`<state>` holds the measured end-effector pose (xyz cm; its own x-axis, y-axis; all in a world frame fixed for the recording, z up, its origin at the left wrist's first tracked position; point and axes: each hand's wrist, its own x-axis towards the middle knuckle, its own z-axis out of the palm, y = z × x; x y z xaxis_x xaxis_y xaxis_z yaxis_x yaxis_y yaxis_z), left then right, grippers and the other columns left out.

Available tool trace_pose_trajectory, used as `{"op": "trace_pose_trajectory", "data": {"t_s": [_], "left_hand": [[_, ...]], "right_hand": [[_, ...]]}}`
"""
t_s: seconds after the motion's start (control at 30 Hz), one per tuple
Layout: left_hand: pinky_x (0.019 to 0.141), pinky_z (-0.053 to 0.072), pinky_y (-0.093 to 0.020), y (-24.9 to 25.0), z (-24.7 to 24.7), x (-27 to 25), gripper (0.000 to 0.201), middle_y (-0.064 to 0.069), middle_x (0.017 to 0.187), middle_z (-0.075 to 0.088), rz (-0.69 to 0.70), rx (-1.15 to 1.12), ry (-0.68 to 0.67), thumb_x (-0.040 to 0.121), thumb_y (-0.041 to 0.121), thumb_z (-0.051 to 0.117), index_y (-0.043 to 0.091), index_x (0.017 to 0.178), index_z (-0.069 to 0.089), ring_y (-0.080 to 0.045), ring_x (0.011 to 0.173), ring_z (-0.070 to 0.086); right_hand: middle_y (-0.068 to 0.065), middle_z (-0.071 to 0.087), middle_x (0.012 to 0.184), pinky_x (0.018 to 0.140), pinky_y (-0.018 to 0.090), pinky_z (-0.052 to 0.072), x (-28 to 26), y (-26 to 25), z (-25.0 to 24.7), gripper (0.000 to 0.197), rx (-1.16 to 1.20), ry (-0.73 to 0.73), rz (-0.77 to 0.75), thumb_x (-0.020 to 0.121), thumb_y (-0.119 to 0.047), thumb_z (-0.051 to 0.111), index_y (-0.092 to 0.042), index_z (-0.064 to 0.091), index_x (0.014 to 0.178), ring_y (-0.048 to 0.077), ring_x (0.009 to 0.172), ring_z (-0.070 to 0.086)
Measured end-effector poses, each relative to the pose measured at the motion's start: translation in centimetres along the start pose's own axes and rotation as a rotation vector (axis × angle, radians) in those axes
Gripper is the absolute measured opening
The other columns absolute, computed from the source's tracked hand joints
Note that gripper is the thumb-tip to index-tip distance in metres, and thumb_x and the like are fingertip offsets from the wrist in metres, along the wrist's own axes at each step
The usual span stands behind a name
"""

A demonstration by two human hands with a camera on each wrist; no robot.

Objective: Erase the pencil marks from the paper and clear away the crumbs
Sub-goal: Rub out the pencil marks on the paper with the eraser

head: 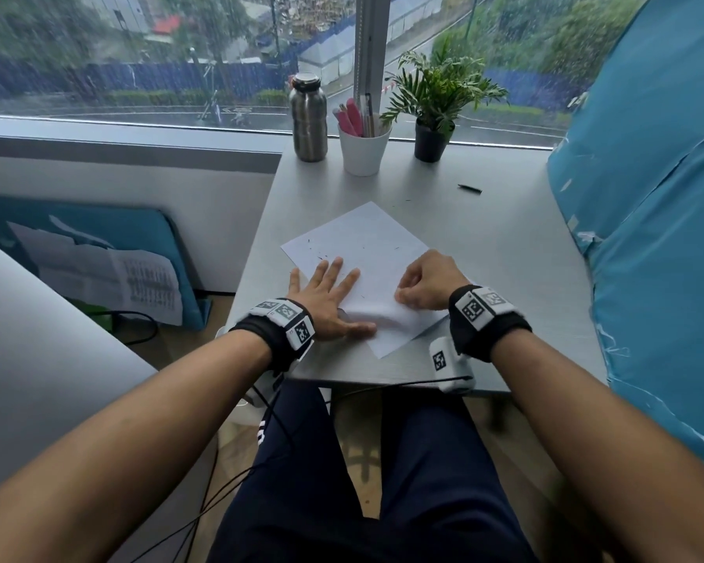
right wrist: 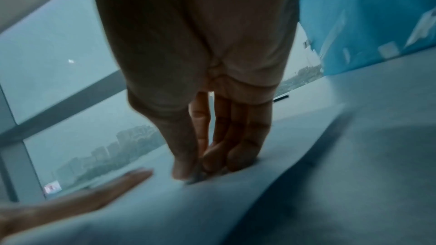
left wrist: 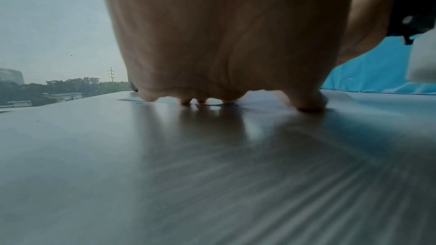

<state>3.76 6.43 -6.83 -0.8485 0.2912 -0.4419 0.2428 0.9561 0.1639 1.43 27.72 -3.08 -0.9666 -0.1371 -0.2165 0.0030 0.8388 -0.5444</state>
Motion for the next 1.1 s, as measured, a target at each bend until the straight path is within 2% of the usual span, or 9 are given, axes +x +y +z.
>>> {"op": "trace_pose_trajectory", "data": {"t_s": [0.13,0.27,0.4,0.47,0.6,0.77,0.87,1.0,1.1], "left_hand": [[0.111,-0.020,-0.060,-0.3,-0.4,0.2,0.113,0.005,0.157,-0.031,0.006,0.043,-0.012,0.063,0.099,0.021,0.041,0.151,-0.018,-0.022,0.146,-0.026],[0.114,-0.018,-0.056,0.8,-1.6,-0.6,0.124,-0.001,0.160,-0.023,0.022,0.126,0.007,0.062,0.098,0.032,0.029,0.155,-0.012,-0.022,0.148,-0.022],[0.120,-0.012,-0.046,4.0,-0.6,-2.4,0.101,-0.004,0.161,-0.022,0.381,0.167,0.028,0.086,0.078,0.032,0.019,0.156,-0.008,-0.018,0.149,-0.016],[0.120,-0.010,-0.042,4.8,0.5,-2.9,0.092,-0.005,0.160,-0.024,0.439,0.131,-0.031,0.090,0.073,0.029,0.020,0.157,-0.005,-0.017,0.149,-0.013],[0.118,-0.010,-0.044,2.4,1.0,-2.4,0.084,0.006,0.161,-0.021,0.337,0.111,-0.043,0.092,0.071,0.025,0.029,0.156,-0.010,-0.016,0.149,-0.017],[0.119,-0.009,-0.050,-0.4,-0.9,-1.0,0.102,-0.003,0.162,-0.017,-0.010,0.136,0.011,0.085,0.081,0.022,0.016,0.156,-0.010,-0.023,0.150,-0.012],[0.119,-0.010,-0.049,1.0,-1.1,-0.8,0.112,-0.008,0.163,-0.014,0.056,0.128,0.049,0.080,0.085,0.031,0.012,0.155,-0.010,-0.023,0.150,-0.011],[0.120,-0.007,-0.052,3.3,-0.1,-0.2,0.131,-0.004,0.161,-0.024,0.127,0.043,-0.016,0.062,0.093,0.047,0.025,0.155,-0.014,-0.025,0.148,-0.019],[0.119,-0.010,-0.052,3.5,0.3,0.6,0.143,-0.003,0.158,-0.031,0.083,0.012,-0.033,0.049,0.095,0.056,0.031,0.153,-0.018,-0.027,0.146,-0.026]], "right_hand": [[-0.003,0.069,0.068,0.058,0.009,0.042,-0.2,0.9,-0.2,0.010,0.027,-0.026,0.042,0.071,-0.021,0.080,-0.016,0.077,0.079,0.006,0.062,0.062],[0.005,0.073,0.067,0.063,0.018,0.056,0.2,0.6,0.0,0.007,0.067,-0.057,0.063,0.072,-0.015,0.077,-0.011,0.074,0.077,0.013,0.054,0.067],[0.004,0.073,0.069,0.055,0.013,0.047,0.3,0.8,0.3,0.008,0.043,-0.047,0.038,0.074,-0.019,0.075,-0.013,0.074,0.080,0.011,0.056,0.066],[0.004,0.073,0.071,0.056,0.013,0.046,0.3,0.8,0.3,0.008,0.024,-0.046,0.030,0.075,-0.021,0.076,-0.015,0.074,0.080,0.010,0.060,0.066],[0.002,0.073,0.069,0.071,0.020,0.056,0.2,0.6,0.3,0.006,0.022,-0.054,0.028,0.072,-0.018,0.075,-0.015,0.073,0.077,0.009,0.058,0.067],[0.003,0.073,0.070,0.055,0.014,0.046,-0.1,0.4,0.2,0.006,0.038,-0.060,0.054,0.075,-0.017,0.075,-0.014,0.072,0.079,0.013,0.064,0.070],[0.004,0.073,0.071,0.056,0.013,0.046,-0.2,0.3,0.3,0.007,0.031,-0.021,0.054,0.074,-0.017,0.078,-0.014,0.073,0.078,0.012,0.064,0.069],[0.000,0.069,0.065,0.049,0.003,0.039,-0.4,0.4,0.5,0.007,0.002,0.042,0.007,0.071,-0.017,0.081,-0.014,0.077,0.076,0.001,0.054,0.060],[-0.005,0.065,0.066,0.064,0.018,0.049,-0.9,0.0,0.9,0.006,-0.079,0.081,-0.064,0.070,-0.018,0.081,-0.017,0.078,0.075,0.006,0.063,0.059]]}}
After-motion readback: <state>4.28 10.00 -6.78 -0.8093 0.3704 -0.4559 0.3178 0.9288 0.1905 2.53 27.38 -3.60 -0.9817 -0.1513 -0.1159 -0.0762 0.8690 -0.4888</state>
